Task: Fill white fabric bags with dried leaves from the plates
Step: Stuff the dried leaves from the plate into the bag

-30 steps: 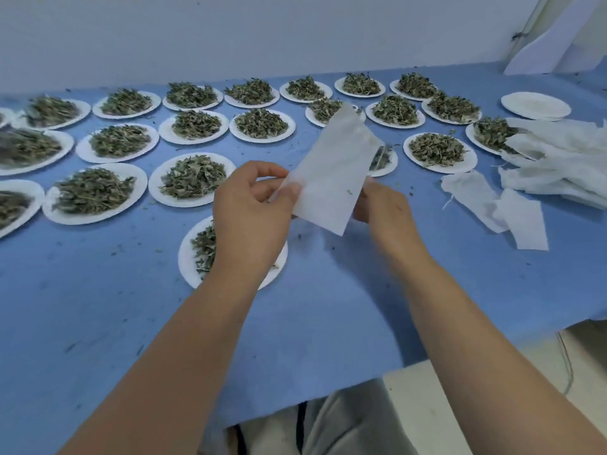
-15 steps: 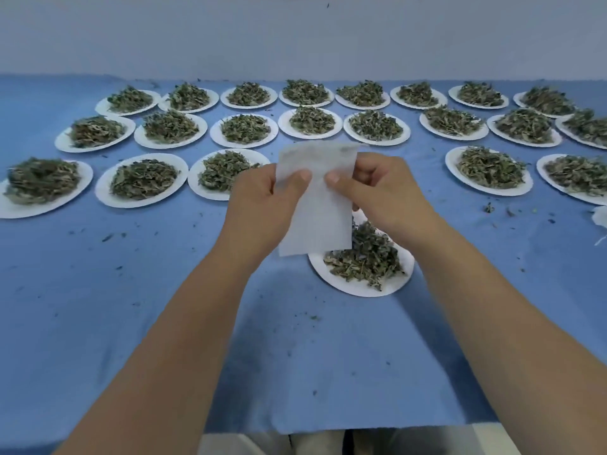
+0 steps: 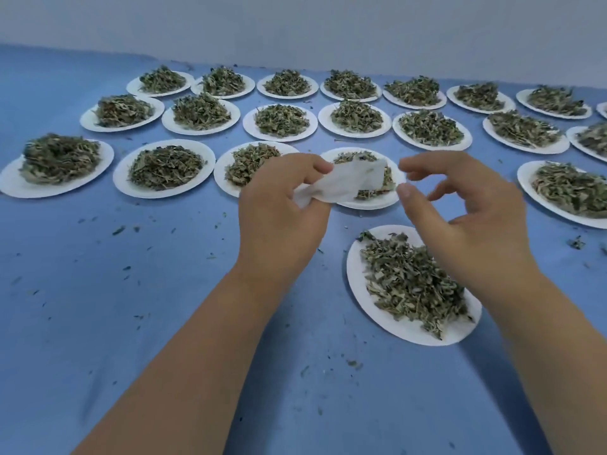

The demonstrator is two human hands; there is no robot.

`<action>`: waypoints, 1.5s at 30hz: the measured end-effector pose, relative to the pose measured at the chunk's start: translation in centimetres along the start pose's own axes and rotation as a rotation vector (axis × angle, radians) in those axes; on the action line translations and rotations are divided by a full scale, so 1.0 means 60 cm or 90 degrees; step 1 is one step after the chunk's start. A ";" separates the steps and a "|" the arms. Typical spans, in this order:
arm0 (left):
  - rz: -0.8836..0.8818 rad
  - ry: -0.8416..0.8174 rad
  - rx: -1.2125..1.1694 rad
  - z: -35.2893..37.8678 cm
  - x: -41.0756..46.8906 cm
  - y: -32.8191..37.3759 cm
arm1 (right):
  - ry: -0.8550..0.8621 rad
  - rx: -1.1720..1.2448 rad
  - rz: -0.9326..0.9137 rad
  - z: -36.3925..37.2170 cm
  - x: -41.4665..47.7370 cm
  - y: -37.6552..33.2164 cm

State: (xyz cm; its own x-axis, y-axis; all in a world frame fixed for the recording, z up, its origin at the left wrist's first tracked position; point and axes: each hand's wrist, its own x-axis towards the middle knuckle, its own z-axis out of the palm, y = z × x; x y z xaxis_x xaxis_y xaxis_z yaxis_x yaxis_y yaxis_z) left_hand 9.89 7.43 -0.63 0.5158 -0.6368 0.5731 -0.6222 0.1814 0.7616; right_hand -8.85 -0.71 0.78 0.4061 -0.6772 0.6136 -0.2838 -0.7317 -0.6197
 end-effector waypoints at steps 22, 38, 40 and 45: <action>0.020 -0.219 0.004 0.004 -0.021 0.002 | -0.125 0.016 -0.102 0.029 -0.013 -0.041; 0.152 -0.195 0.089 -0.005 -0.021 -0.005 | -0.409 -0.124 -0.072 0.000 0.010 -0.069; 0.154 -0.181 0.103 -0.005 -0.021 -0.007 | -0.427 -0.130 -0.093 -0.004 0.010 -0.066; 0.135 -0.152 0.159 -0.007 -0.018 -0.011 | -0.270 0.020 -0.036 -0.045 0.009 -0.041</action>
State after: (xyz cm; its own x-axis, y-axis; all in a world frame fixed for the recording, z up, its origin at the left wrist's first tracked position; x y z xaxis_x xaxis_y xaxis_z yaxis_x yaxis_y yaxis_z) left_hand 9.98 8.30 -1.59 0.2269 -0.7666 0.6008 -0.8397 0.1586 0.5194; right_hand -10.29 0.49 3.97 0.7438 -0.5387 0.3957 -0.2264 -0.7601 -0.6091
